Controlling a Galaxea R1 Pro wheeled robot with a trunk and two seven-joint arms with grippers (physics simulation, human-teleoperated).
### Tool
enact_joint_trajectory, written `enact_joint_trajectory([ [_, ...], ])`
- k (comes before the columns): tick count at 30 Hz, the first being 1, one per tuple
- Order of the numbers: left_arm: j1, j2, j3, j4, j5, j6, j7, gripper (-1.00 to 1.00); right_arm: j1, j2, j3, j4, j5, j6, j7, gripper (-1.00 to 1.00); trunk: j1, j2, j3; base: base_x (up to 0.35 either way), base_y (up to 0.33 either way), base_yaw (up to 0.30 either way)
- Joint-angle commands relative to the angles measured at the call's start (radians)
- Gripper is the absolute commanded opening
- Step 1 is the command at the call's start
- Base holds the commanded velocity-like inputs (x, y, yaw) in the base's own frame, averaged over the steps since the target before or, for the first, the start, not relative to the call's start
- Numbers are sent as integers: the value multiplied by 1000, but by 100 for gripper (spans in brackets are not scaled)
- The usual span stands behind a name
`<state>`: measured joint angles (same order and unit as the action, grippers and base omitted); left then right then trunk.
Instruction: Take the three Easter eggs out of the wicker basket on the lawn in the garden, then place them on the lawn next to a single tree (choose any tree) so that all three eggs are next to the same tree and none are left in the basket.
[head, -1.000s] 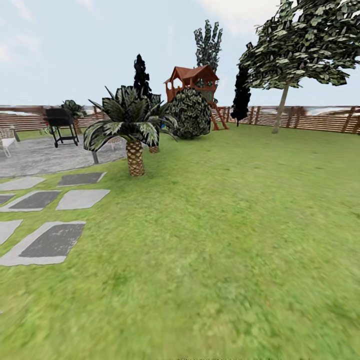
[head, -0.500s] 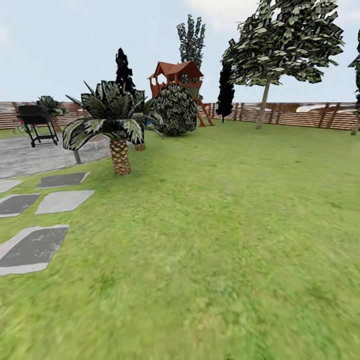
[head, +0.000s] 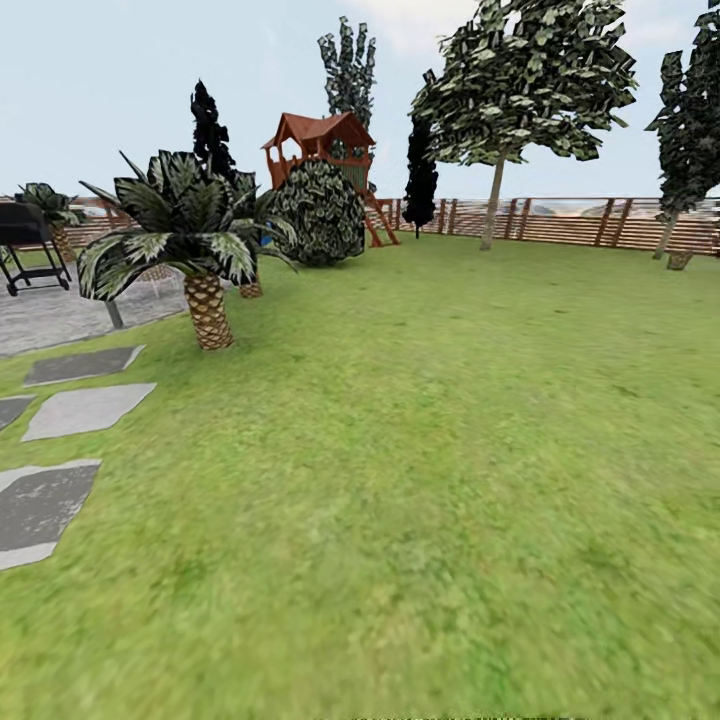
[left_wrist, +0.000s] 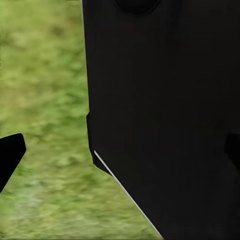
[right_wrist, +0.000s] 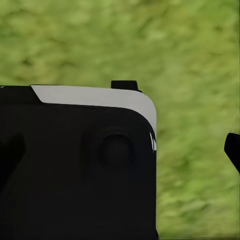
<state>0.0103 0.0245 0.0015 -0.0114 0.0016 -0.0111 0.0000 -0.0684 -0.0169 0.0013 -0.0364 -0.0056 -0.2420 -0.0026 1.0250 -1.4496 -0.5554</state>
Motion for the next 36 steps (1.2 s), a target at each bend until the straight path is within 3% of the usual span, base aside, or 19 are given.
enact_joint_trajectory([
  [1, 0, 0, 0, -1, 0, -1, 0, 100, -1, 0, 0, 1, -1, -3, 0, 100, 0, 0, -2, 0, 0, -195],
  [17, 0, 0, 0, -1, 0, -1, 0, 100, -1, 0, 0, 1, -1, -3, 0, 100, 0, 0, -21, 0, 0, -195],
  [26, 0, 0, 0, -1, 0, -1, 0, 100, -2, -28, -1, -2, 0, 8, 9, 100, 0, 0, -32, 0, 0, -195],
  [36, 0, 0, 0, -1, 1, -1, 0, 100, -1, -31, 0, 0, 3, 9, 10, 100, 0, 0, -44, 0, 0, -195],
])
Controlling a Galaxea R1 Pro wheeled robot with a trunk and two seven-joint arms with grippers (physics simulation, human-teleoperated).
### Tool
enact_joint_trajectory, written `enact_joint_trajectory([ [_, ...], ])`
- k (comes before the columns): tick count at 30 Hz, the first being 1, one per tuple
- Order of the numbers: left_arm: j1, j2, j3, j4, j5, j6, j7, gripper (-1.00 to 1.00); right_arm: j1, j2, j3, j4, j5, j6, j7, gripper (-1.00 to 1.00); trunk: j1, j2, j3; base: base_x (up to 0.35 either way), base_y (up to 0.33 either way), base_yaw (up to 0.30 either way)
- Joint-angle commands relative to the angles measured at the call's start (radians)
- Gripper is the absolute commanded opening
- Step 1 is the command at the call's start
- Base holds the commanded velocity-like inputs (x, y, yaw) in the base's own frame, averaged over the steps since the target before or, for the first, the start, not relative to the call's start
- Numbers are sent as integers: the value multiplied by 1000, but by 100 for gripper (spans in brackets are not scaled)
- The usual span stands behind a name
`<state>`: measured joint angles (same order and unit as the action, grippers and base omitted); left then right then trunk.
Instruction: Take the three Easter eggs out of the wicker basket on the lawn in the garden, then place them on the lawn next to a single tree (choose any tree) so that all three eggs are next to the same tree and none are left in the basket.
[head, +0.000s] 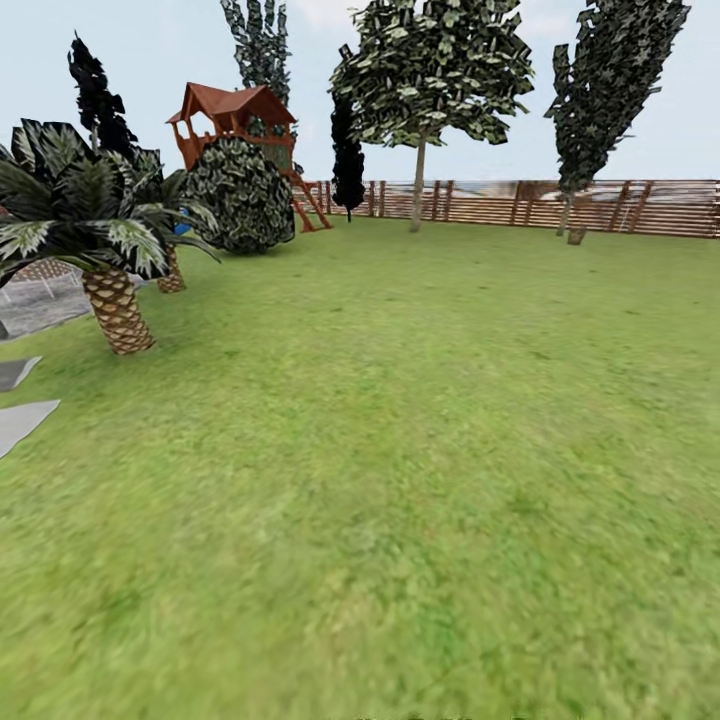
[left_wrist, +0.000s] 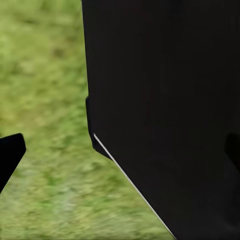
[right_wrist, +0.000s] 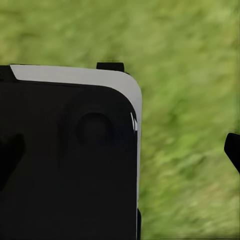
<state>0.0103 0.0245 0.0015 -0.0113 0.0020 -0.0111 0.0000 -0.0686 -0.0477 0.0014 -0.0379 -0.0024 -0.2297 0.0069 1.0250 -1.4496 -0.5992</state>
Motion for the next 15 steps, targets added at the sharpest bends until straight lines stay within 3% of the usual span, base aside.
enact_joint_trajectory([
  [1, 0, 0, 0, -1, 0, -1, 0, 100, -1, 0, 0, 1, 0, -4, 0, 100, 0, 0, -2, 0, 0, -195],
  [15, 0, 0, 0, -2, 0, -1, 0, 100, -1, 3, 3, 3, 1, -6, -1, 100, 0, 0, -19, 0, 0, -195],
])
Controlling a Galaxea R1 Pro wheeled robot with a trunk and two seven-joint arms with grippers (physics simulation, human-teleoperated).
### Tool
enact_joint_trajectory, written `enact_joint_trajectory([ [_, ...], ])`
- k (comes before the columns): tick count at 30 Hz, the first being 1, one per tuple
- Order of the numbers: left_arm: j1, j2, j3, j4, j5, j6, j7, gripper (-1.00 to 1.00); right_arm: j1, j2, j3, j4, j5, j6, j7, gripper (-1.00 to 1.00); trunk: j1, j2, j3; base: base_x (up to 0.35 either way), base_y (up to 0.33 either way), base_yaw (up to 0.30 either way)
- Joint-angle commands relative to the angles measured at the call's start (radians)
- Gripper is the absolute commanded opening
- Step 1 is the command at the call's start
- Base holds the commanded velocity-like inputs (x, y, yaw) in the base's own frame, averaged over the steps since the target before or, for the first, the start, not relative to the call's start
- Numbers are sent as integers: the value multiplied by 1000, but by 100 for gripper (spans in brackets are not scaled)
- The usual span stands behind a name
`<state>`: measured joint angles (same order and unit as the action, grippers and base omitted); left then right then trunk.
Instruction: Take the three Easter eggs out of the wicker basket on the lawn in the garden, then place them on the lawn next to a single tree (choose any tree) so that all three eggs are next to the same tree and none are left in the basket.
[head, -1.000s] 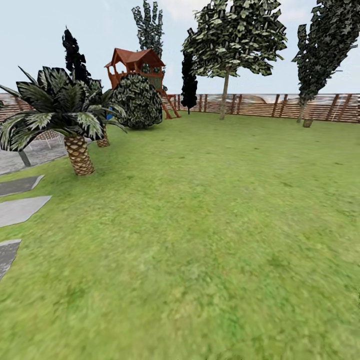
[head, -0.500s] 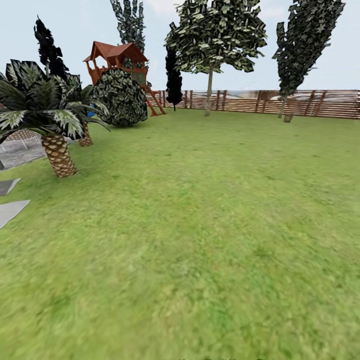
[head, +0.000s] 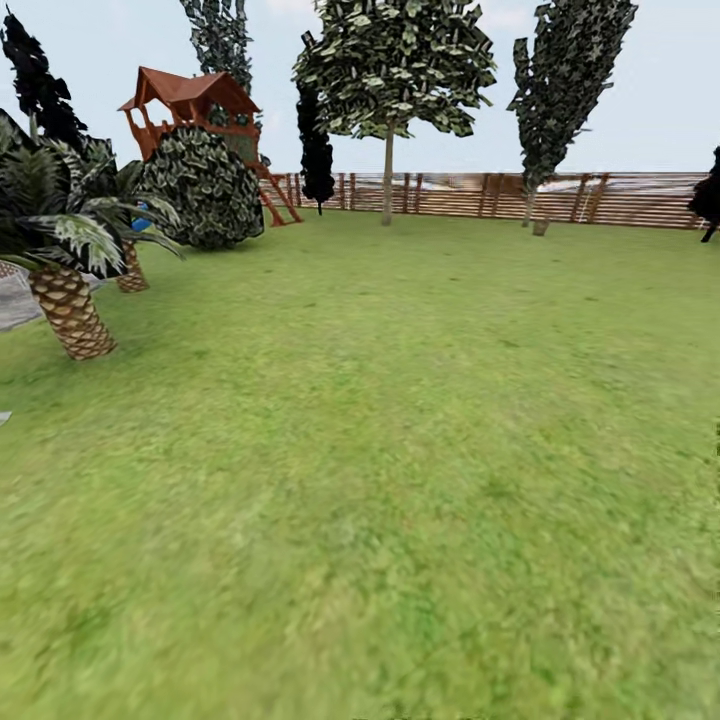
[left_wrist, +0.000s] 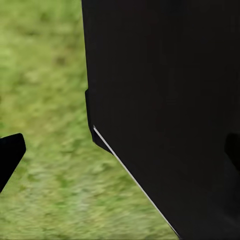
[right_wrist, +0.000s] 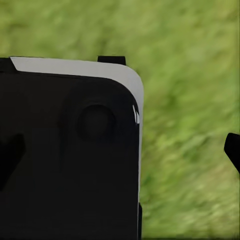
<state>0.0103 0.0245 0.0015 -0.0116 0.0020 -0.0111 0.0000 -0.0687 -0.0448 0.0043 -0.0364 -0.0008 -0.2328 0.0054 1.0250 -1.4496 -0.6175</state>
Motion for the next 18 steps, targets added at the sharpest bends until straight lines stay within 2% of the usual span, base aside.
enact_joint_trajectory([
  [1, 0, 0, 0, -1, 0, -1, 0, 100, -1, 0, 0, 1, 0, -4, 0, 100, 0, 0, -2, 0, 0, -195],
  [18, 0, 0, 0, -1, 0, -1, 0, 100, -1, -1, -4, 1, -8, 0, 1, 100, 0, 0, -22, 0, 0, -198],
])
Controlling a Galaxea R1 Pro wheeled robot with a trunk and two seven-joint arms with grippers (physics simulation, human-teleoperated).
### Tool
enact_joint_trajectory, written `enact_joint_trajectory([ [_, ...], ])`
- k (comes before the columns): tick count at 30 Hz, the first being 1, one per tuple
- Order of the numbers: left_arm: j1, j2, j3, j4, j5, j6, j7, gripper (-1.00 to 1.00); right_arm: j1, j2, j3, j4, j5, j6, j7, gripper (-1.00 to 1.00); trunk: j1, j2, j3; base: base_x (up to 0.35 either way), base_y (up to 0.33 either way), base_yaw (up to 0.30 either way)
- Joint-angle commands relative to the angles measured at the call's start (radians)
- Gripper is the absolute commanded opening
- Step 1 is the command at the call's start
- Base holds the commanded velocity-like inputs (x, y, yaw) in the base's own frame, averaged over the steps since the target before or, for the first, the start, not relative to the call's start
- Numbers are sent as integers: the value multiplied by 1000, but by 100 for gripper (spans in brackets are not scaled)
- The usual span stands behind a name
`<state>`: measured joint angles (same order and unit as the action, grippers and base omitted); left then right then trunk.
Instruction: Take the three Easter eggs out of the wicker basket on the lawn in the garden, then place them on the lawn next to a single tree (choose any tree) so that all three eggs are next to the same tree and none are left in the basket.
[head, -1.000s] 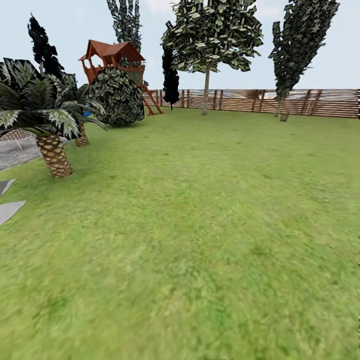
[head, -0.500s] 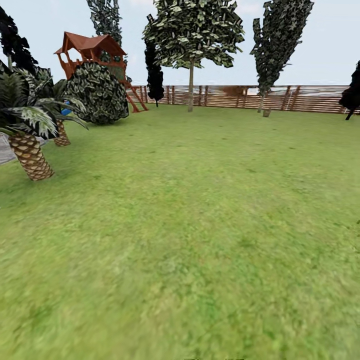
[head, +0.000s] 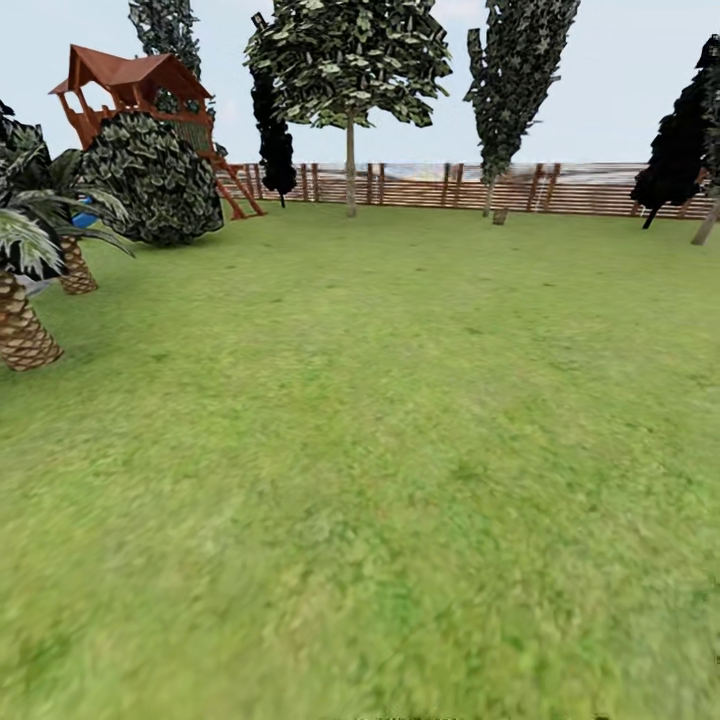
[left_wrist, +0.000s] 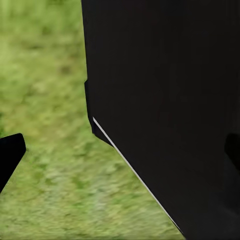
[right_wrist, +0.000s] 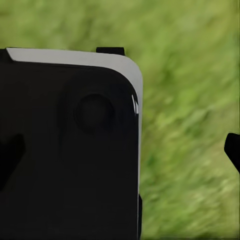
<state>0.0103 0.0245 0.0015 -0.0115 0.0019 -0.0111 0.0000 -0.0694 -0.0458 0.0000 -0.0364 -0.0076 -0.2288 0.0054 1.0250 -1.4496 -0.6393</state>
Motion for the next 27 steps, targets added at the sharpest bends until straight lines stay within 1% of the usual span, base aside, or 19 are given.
enact_joint_trajectory([
  [1, 0, 0, 0, -1, 0, -1, 0, 100, 0, 0, 0, 1, -1, -3, 1, 100, 0, 0, -2, 0, 0, -202],
  [8, 0, 0, 0, -1, 0, -1, 0, 100, 0, -1, -1, 1, 0, -3, 0, 100, 0, 0, -9, 0, 0, -223],
  [21, 0, 0, 0, -1, 0, -1, 0, 100, 0, -2, -2, 1, 0, -3, 1, 100, 0, 0, -9, 0, 0, -283],
  [27, 0, 0, 0, -20, 0, -2, 0, 100, 0, -1, -2, 1, 0, -3, 1, 100, 0, 0, -9, 0, 0, -286],
])
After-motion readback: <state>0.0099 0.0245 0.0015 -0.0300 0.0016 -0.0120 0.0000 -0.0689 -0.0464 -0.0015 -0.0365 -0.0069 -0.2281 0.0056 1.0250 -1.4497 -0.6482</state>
